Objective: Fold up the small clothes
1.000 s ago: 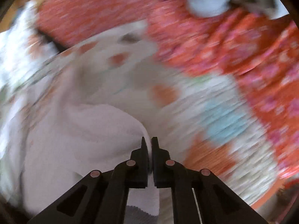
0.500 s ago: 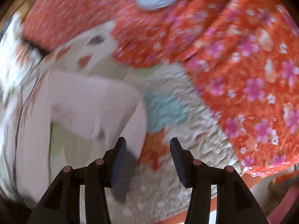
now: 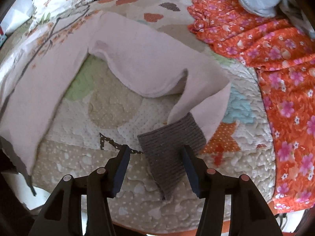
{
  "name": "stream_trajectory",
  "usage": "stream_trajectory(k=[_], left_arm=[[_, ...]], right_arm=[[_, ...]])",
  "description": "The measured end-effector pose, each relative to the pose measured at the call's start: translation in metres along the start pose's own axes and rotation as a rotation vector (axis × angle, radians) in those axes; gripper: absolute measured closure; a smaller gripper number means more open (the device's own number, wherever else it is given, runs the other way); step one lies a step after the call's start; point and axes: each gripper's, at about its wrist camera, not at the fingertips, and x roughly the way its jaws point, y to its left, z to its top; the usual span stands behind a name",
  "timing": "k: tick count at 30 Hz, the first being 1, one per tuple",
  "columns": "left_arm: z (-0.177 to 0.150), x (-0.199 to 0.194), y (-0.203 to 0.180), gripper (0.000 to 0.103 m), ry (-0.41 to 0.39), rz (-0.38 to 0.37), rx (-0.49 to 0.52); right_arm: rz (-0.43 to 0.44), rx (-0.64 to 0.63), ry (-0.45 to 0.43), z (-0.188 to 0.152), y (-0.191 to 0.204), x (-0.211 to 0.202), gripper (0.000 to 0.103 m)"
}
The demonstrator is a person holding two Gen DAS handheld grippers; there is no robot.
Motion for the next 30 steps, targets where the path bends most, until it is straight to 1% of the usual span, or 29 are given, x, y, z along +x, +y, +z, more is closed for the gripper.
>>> stream_trajectory(k=[1,2,3,4,5,6,7,9,11,14,16,18,20,21,22,24,28,30], left_arm=[[0.0,-0.001,0.0,0.0,-0.001,0.004,0.002],[0.001,-0.001,0.0,0.0,-0.002,0.006,0.002],[0.002,-0.002,0.001,0.0,-0.007,0.007,0.002],[0.003,-0.003,0.002,0.0,-0.01,0.01,0.003],[0.004,-0.005,0.003,0.0,-0.015,0.012,0.004],[0.006,-0.005,0.004,0.0,-0.015,0.015,0.005],[0.009,-0.005,0.005,0.0,-0.019,0.016,0.008],[0.014,-0.006,0.008,0.0,-0.026,0.011,0.01],[0.023,-0.007,0.013,0.0,-0.036,0.008,0.011],[0.039,-0.005,0.023,0.0,-0.049,0.008,0.001],[0.053,-0.003,0.03,0.0,-0.062,0.013,-0.007],[0.067,0.0,0.036,0.0,-0.079,0.028,-0.006],[0.079,0.002,0.042,0.0,-0.099,0.044,0.0],[0.089,0.004,0.047,0.0,-0.112,0.056,0.003],[0.095,0.005,0.051,0.0,-0.12,0.063,0.002],[0.109,0.011,0.06,0.0,-0.138,0.076,0.0],[0.127,0.023,0.082,0.0,-0.169,0.101,-0.007],[0.132,0.029,0.096,0.0,-0.186,0.116,-0.022]], right_arm=[[-0.022,-0.015,0.002,0.0,0.003,0.003,0.054],[-0.058,-0.024,0.001,0.001,0.004,0.004,0.079],[-0.071,-0.004,-0.022,0.002,0.002,-0.001,0.094],[-0.035,0.051,-0.05,0.002,-0.007,-0.009,0.094],[0.018,0.139,-0.094,0.002,-0.024,-0.019,0.094],[0.033,0.198,-0.129,0.001,-0.035,-0.027,0.094],[0.03,0.271,-0.167,-0.002,-0.052,-0.038,0.094],[0.023,0.368,-0.205,-0.007,-0.078,-0.05,0.094],[-0.015,0.487,-0.241,-0.016,-0.112,-0.063,0.094],[-0.106,0.645,-0.275,-0.028,-0.156,-0.081,0.095],[-0.131,0.727,-0.299,-0.031,-0.175,-0.092,0.095],[-0.125,0.763,-0.316,-0.027,-0.179,-0.099,0.095],[-0.096,0.765,-0.329,-0.017,-0.17,-0.106,0.095],[-0.063,0.757,-0.334,-0.009,-0.162,-0.108,0.095],[-0.008,0.748,-0.34,0.001,-0.15,-0.109,0.095],[0.077,0.729,-0.347,0.02,-0.129,-0.109,0.095],[0.253,0.664,-0.355,0.068,-0.065,-0.103,0.095],[0.333,0.613,-0.352,0.101,-0.018,-0.097,0.095]])
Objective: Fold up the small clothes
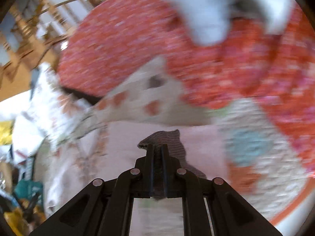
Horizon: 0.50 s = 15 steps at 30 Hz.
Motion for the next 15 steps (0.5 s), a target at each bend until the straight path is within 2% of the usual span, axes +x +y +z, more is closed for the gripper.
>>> stream_trajectory(k=[5,7,9,13,15], left_arm=[[-0.008,0.017,0.039,0.0,-0.04,0.062,-0.056],[-0.009,0.029,0.057,0.0,-0.005,0.096,-0.099],[-0.005,0.032,0.075,0.0,0.007,0.063,-0.176],[0.003,0.028,0.099,0.0,0.004,0.021,-0.267],[0.008,0.025,0.11,0.0,-0.004,0.009,-0.304]], right_arm=[[0.13,-0.1,0.105,-0.023,0.119,0.081,0.095],[0.166,-0.133,0.148,-0.034,0.16,0.112,0.095],[0.207,-0.175,0.197,-0.053,0.21,0.147,0.095],[0.242,-0.232,0.281,-0.084,0.283,0.21,0.095],[0.25,-0.252,0.31,-0.098,0.306,0.233,0.095]])
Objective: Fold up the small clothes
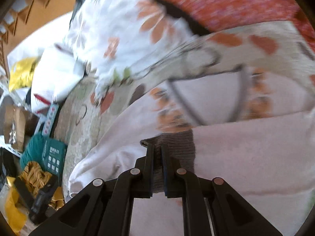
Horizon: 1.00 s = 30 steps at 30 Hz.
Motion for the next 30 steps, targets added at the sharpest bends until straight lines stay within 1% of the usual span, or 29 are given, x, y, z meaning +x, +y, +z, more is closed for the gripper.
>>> stream_trajectory(k=[1,4,6,9,13,14,15,16,18,19,21,22,23,25,27,30], left_arm=[[0.003,-0.001,0.003,0.0,-0.001,-0.004,-0.013],[0.009,-0.001,0.014,0.0,0.011,-0.024,-0.062],[0.012,-0.001,0.021,0.0,0.012,-0.034,-0.086],[0.015,-0.003,0.029,0.0,0.003,-0.019,-0.101],[0.02,-0.004,0.05,0.0,-0.003,0.011,-0.155],[0.022,-0.005,0.055,0.0,-0.006,0.017,-0.167],[0.024,-0.007,0.063,0.0,-0.011,0.029,-0.185],[0.026,-0.01,0.073,0.0,-0.023,0.051,-0.211],[0.03,-0.019,0.092,0.0,-0.054,0.111,-0.247],[0.032,-0.025,0.103,0.0,-0.077,0.16,-0.265],[0.034,-0.038,0.122,0.0,-0.123,0.252,-0.293],[0.035,-0.048,0.134,0.0,-0.156,0.319,-0.315],[0.035,-0.054,0.141,0.0,-0.174,0.35,-0.327],[0.034,-0.07,0.16,0.0,-0.222,0.422,-0.363],[0.031,-0.084,0.177,0.0,-0.262,0.466,-0.397],[0.027,-0.1,0.199,0.0,-0.305,0.497,-0.458]], right_arm=[[0.003,-0.012,0.016,0.001,0.013,0.019,0.095],[0.014,-0.037,0.052,0.002,0.039,0.057,0.095],[-0.004,-0.06,0.07,0.002,0.054,0.077,0.095],[-0.029,-0.074,0.114,0.0,0.068,0.113,0.096],[-0.016,-0.084,0.188,-0.006,0.078,0.149,0.096],[-0.023,-0.088,0.201,-0.008,0.08,0.156,0.094],[-0.03,-0.093,0.213,-0.01,0.083,0.162,0.089],[-0.038,-0.101,0.22,-0.012,0.086,0.166,0.087],[-0.049,-0.153,0.201,-0.014,0.1,0.161,0.08],[-0.041,-0.191,0.183,-0.016,0.11,0.154,0.079],[-0.027,-0.289,0.145,-0.025,0.135,0.137,0.071],[-0.009,-0.342,0.137,-0.033,0.149,0.129,0.069],[0.015,-0.393,0.137,-0.041,0.163,0.122,0.066],[0.076,-0.523,0.159,-0.069,0.195,0.112,0.061],[0.13,-0.627,0.187,-0.098,0.22,0.11,0.057],[0.196,-0.806,0.218,-0.153,0.256,0.11,0.055]])
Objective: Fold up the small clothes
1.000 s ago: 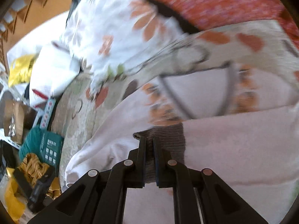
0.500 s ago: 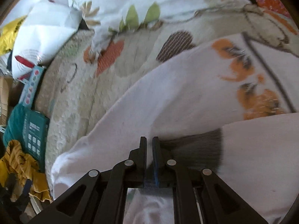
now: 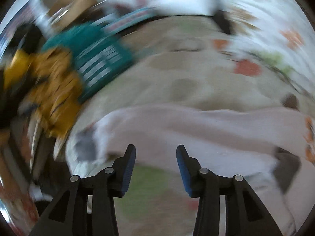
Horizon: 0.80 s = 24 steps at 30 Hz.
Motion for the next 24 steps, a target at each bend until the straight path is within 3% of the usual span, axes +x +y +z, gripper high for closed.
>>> stream_trajectory(k=[5,10,15,17,20,24], left_arm=[[0.008,-0.002,0.024,0.0,-0.026,0.019,-0.087],[0.012,-0.005,0.035,0.0,-0.054,0.048,-0.111],[0.015,0.001,0.045,0.0,-0.036,0.048,-0.156],[0.015,0.0,0.047,0.0,-0.038,0.047,-0.167],[0.016,-0.005,0.05,0.0,-0.059,0.041,-0.187],[0.013,-0.014,0.049,0.0,-0.084,0.03,-0.199]], right_arm=[[-0.033,-0.298,0.024,-0.028,0.075,0.031,0.055],[-0.052,-0.482,0.052,-0.05,0.12,0.064,0.055],[-0.163,-0.612,-0.024,-0.057,0.145,0.088,0.054],[-0.173,-0.619,-0.048,-0.051,0.151,0.094,0.055],[-0.102,-0.547,-0.015,-0.039,0.149,0.099,0.094],[-0.026,-0.321,-0.045,-0.02,0.124,0.074,0.097]])
